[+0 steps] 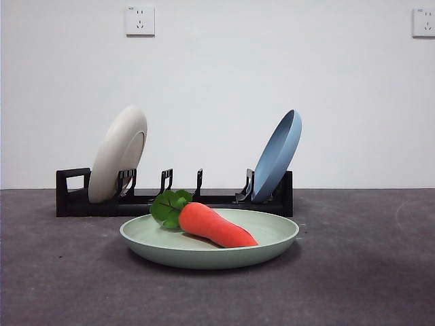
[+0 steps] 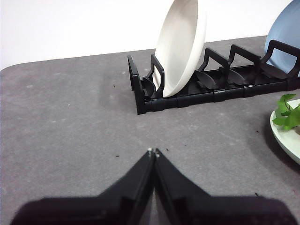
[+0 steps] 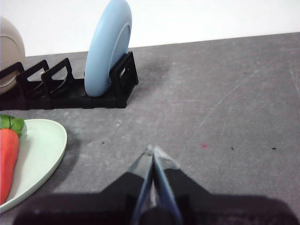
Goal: Take the green plate from the plate rack,put the plate on the table,take the carrot from the table,put the carrot in the plate
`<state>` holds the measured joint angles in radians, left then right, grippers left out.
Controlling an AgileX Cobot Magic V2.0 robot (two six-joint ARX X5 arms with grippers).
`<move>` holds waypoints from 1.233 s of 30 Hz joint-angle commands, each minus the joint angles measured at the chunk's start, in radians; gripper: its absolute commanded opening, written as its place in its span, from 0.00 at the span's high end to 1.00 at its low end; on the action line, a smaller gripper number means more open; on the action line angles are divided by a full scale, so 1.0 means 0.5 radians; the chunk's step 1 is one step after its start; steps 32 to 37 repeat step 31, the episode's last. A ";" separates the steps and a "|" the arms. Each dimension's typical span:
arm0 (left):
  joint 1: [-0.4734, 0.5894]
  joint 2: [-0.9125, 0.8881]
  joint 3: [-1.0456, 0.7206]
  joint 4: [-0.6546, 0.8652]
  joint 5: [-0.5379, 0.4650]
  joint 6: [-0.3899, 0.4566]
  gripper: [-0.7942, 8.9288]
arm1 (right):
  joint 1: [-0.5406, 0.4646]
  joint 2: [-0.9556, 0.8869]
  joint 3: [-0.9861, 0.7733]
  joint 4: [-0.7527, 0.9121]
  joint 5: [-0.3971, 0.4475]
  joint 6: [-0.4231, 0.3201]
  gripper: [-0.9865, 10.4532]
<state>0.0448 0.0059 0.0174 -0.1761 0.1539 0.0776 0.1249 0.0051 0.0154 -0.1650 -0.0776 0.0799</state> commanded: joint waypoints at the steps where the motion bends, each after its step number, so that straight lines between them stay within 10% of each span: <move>1: 0.005 -0.008 -0.027 0.006 0.011 -0.010 0.92 | -0.001 -0.008 -0.019 -0.031 0.004 0.055 0.91; 37: 0.005 -0.008 -0.027 0.006 0.011 -0.010 0.92 | -0.001 -0.006 -0.018 -0.031 0.017 0.087 0.91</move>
